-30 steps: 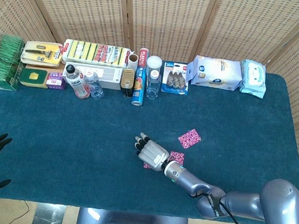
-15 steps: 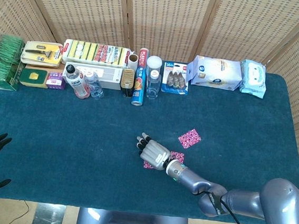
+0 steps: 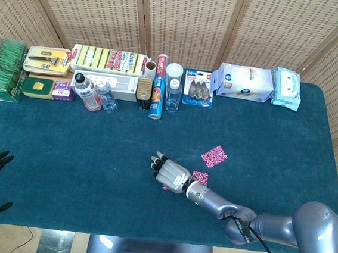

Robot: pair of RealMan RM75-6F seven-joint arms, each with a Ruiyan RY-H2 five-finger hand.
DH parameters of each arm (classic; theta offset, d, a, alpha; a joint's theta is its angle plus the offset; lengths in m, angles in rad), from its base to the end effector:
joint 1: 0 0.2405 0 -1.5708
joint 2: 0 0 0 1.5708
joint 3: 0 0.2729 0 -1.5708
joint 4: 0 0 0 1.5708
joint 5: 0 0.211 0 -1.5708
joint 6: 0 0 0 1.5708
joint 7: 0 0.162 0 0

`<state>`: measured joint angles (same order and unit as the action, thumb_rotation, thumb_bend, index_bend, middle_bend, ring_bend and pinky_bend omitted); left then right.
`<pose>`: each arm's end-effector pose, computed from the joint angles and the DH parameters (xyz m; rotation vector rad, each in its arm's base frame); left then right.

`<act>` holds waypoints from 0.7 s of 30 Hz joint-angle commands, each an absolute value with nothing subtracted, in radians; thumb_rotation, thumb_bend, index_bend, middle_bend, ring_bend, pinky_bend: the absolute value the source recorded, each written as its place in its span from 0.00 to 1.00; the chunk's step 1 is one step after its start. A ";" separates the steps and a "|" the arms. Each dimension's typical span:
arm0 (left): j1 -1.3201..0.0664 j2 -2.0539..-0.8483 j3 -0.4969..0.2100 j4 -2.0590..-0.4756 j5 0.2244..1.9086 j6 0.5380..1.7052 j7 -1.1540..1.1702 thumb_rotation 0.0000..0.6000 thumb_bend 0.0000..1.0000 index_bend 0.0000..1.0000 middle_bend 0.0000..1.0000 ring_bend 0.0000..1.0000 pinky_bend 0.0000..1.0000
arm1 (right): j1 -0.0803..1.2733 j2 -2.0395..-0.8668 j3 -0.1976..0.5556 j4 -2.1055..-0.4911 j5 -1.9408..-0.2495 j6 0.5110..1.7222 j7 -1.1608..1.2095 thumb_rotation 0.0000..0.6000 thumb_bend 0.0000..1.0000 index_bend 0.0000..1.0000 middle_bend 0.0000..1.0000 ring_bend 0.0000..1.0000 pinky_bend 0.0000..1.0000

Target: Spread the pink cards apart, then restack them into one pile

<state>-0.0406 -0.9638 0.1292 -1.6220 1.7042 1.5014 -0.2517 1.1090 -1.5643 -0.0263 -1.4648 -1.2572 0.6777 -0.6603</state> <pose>-0.3283 0.1438 0.1806 -1.5595 -1.0980 -0.9197 -0.0737 -0.3452 -0.0917 2.5423 -0.0930 0.5895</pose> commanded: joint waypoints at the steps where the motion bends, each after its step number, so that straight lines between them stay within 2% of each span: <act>1: -0.041 -0.964 0.129 -1.622 1.704 1.501 -0.252 1.00 0.05 0.00 0.00 0.00 0.02 | 1.110 -1.566 -0.026 -1.460 -1.263 0.675 -0.658 1.00 0.03 0.29 0.13 0.04 0.05; 21: -0.043 -0.964 0.129 -1.626 1.703 1.497 -0.246 1.00 0.05 0.00 0.00 0.00 0.02 | 1.105 -1.579 -0.022 -1.429 -1.290 0.661 -0.650 1.00 0.00 0.28 0.13 0.04 0.05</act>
